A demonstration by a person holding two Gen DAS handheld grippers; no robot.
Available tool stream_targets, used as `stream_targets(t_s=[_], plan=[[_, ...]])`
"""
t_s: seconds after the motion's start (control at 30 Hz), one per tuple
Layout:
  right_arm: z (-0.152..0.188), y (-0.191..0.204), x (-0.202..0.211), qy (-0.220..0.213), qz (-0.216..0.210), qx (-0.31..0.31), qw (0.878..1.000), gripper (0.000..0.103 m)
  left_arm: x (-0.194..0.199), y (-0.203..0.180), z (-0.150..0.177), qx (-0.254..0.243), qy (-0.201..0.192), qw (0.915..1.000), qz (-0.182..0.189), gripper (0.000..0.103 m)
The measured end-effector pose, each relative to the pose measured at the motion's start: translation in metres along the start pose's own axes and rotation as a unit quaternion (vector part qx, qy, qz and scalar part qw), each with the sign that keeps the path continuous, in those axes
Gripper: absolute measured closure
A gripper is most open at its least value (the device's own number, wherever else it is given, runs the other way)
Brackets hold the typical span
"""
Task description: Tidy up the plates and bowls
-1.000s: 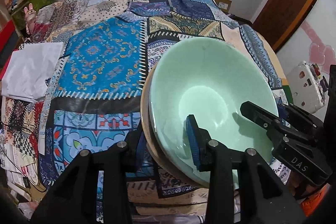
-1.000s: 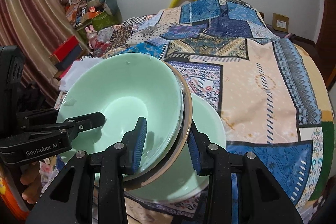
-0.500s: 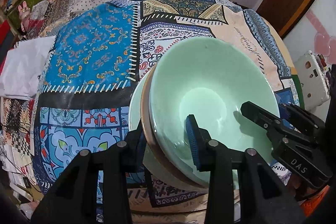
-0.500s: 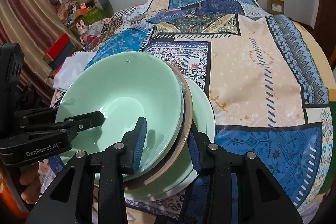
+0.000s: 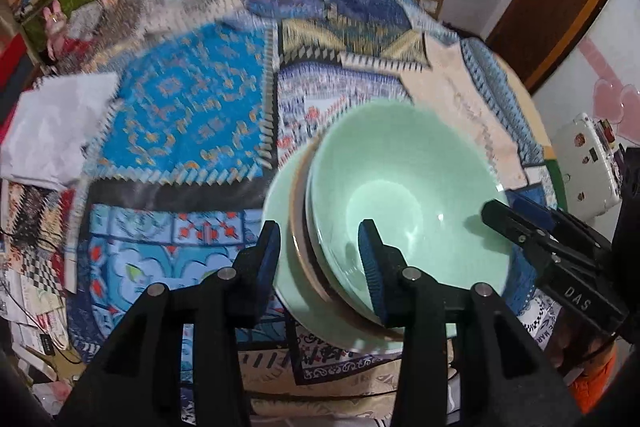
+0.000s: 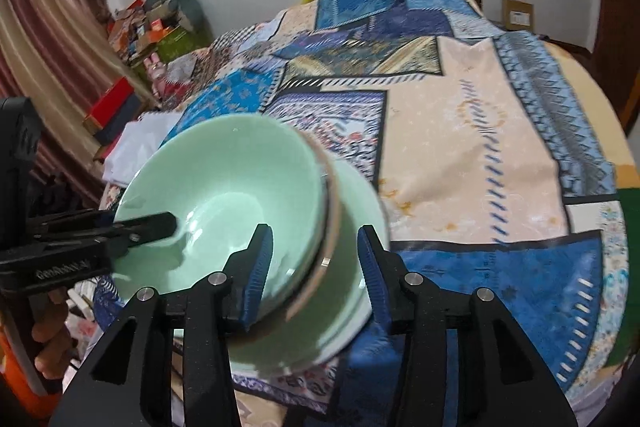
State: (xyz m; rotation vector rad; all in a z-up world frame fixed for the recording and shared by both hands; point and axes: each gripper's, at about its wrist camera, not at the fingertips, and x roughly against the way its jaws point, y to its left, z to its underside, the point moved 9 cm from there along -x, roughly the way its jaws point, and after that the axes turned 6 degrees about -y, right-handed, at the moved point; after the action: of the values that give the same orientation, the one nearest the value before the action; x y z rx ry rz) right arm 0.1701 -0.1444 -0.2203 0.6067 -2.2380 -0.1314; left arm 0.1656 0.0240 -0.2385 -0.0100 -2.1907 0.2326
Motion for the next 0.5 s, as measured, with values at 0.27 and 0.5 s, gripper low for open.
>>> stream_targets(t_s=[0.27, 0.5], plan=[[-0.034, 0.019, 0.068, -0.084, 0.001, 0.028, 0.996, 0.062, 0.089, -0.015, -0.032, -0.021, -0.131, 0.9912, -0.005, 0.047], [-0.061, 0.059, 0.133, -0.176, -0.014, 0.08, 0.981, 0.056, 0.176, -0.037, -0.046, -0.049, -0.249, 0.9672, -0.004, 0.036]])
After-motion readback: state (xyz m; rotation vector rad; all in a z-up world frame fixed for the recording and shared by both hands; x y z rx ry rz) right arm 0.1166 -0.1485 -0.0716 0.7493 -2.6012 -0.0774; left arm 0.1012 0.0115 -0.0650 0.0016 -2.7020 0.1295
